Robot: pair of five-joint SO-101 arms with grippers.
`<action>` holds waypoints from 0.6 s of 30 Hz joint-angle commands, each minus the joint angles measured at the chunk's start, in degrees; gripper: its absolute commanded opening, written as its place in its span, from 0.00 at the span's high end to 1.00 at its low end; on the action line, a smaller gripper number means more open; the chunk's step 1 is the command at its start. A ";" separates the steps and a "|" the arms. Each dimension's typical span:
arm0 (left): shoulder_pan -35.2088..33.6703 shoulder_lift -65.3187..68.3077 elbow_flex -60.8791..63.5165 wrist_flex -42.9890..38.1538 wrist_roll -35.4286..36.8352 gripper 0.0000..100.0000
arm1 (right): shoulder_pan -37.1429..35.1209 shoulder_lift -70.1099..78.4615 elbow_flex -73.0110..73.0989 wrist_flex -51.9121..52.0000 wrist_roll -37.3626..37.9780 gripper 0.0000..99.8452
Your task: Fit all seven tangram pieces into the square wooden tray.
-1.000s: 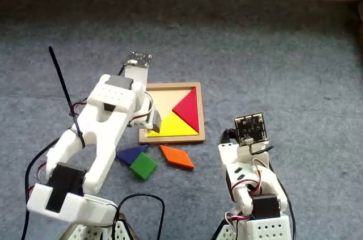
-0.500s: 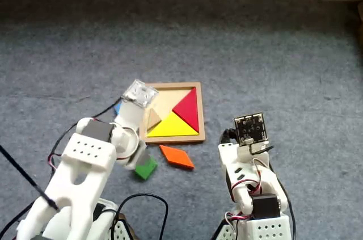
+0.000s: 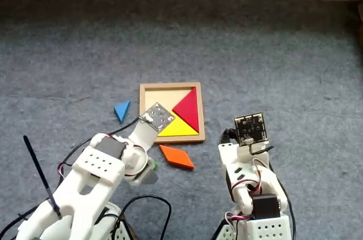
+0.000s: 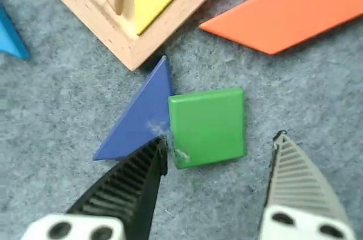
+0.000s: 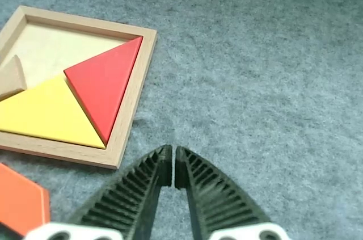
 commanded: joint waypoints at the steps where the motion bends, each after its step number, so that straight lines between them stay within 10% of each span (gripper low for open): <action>1: 0.75 -1.01 -0.13 -1.14 1.23 0.69 | -1.01 -0.66 0.40 -1.54 0.09 0.97; 18: 0.66 21.14 -12.09 -0.70 2.46 0.71 | -1.01 -0.66 0.48 -1.54 0.09 0.97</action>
